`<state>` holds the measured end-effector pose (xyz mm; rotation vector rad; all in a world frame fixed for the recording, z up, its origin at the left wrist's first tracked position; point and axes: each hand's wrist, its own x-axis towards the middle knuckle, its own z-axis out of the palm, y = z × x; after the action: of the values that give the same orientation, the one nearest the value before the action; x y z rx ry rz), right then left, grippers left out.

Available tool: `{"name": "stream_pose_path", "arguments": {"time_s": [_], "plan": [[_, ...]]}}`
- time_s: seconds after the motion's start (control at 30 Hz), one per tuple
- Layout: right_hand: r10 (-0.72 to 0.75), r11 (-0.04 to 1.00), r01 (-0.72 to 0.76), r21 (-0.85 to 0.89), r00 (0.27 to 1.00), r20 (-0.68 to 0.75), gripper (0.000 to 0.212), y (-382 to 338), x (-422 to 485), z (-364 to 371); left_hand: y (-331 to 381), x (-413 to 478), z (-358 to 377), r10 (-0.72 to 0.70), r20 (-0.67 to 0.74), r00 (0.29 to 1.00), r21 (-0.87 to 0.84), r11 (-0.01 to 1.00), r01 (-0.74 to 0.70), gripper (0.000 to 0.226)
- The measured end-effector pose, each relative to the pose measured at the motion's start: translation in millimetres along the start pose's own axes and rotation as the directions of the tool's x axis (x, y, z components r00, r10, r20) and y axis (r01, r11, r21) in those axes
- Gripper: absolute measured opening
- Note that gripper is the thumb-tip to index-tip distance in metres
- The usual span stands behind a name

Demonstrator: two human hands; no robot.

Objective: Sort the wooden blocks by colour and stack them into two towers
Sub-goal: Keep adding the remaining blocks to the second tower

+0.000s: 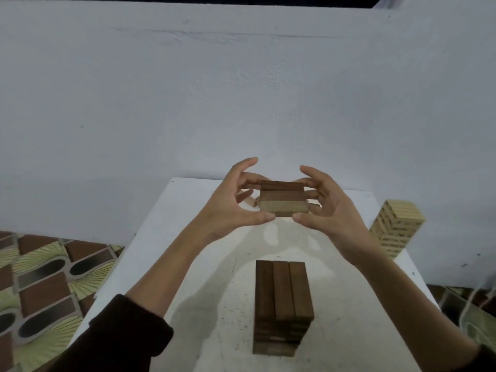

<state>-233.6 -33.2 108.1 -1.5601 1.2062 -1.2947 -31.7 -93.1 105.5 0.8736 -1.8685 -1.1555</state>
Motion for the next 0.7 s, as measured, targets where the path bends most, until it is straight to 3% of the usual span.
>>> {"name": "stream_pose_path", "arguments": {"time_s": [0.2,0.7], "plan": [[-0.025,1.000,0.025,-0.001,0.999,0.029,0.077,-14.7,-40.0,5.3,24.4,-41.9,6.4,0.001,0.022,1.000,0.025,1.000,-0.002,0.095],[0.070,0.993,-0.062,-0.099,0.994,0.081,0.076,-4.4,-107.0,20.9,13.7,-102.9,30.9,-0.082,0.093,0.992,0.070,0.995,0.076,0.094]]}}
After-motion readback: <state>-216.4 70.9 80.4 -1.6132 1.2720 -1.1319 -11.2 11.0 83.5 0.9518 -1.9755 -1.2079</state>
